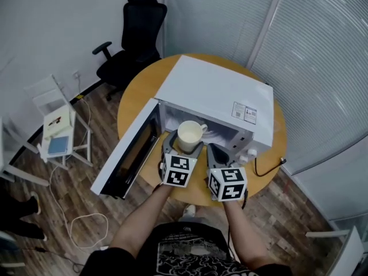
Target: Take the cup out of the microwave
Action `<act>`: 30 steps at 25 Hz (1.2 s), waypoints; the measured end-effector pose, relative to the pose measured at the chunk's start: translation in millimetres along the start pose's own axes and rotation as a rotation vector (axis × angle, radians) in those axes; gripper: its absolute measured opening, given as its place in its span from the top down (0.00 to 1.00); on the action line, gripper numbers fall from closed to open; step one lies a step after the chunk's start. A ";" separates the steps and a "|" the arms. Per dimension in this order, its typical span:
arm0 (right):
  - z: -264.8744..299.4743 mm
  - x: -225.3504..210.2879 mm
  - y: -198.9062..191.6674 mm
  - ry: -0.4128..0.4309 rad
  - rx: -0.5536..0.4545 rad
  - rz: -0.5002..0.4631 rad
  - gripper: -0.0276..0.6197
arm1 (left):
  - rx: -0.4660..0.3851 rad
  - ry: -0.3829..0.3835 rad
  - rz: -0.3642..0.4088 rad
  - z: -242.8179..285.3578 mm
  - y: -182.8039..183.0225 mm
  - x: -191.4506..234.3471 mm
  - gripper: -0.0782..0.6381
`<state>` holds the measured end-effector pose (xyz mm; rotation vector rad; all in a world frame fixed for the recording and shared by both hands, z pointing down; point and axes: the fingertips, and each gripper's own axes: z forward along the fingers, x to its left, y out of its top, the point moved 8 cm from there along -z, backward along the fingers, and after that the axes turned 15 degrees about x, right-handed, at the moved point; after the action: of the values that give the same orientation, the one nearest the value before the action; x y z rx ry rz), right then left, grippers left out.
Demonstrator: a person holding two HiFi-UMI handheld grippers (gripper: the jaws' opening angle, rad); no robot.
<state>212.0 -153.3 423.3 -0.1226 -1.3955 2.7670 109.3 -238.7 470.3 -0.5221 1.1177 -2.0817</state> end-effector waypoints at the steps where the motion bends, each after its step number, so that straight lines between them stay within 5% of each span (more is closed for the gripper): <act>1: -3.7 3.1 -0.2 -0.006 -0.004 0.004 0.93 | -0.005 -0.004 0.002 -6.0 -0.2 0.2 0.32; 30: -96.8 84.0 -32.1 -0.088 -0.089 -0.010 0.93 | -0.063 -0.049 0.041 -137.2 -30.8 -20.8 0.32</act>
<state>136.9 -50.7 387.4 0.0033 -1.5357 2.7336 24.6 -135.7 420.9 -0.5727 1.1588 -1.9939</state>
